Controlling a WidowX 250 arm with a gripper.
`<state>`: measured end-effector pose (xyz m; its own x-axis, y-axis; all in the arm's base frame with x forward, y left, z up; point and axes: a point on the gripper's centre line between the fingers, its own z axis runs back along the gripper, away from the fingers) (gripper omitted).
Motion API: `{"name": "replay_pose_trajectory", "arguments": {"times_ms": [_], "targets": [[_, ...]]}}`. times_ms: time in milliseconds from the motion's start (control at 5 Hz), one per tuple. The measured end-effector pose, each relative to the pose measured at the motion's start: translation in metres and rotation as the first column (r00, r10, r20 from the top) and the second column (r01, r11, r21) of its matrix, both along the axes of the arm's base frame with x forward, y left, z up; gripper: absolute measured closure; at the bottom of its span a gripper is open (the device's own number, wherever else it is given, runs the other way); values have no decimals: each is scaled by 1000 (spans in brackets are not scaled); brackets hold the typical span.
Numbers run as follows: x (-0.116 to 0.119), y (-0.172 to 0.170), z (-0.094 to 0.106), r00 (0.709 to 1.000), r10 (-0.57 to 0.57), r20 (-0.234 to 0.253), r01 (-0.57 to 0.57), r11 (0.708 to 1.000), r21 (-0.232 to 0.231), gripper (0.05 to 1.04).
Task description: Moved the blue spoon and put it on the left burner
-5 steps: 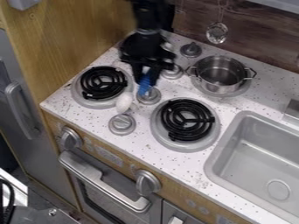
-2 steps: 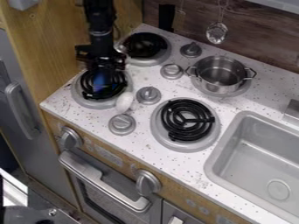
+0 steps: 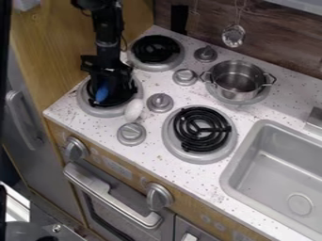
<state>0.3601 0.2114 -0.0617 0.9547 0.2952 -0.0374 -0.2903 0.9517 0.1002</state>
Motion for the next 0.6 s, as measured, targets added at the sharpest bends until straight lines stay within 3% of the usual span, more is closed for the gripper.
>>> {"name": "replay_pose_trajectory", "arguments": {"times_ms": [200, 400, 600], "targets": [[2, -6, 1, 1000, -15, -26, 14, 999, -30, 285], [0, -23, 13, 1000, -15, -12, 14, 998, -59, 83], [6, -46, 46, 997, -41, 66, 47, 995, -83, 83]]}}
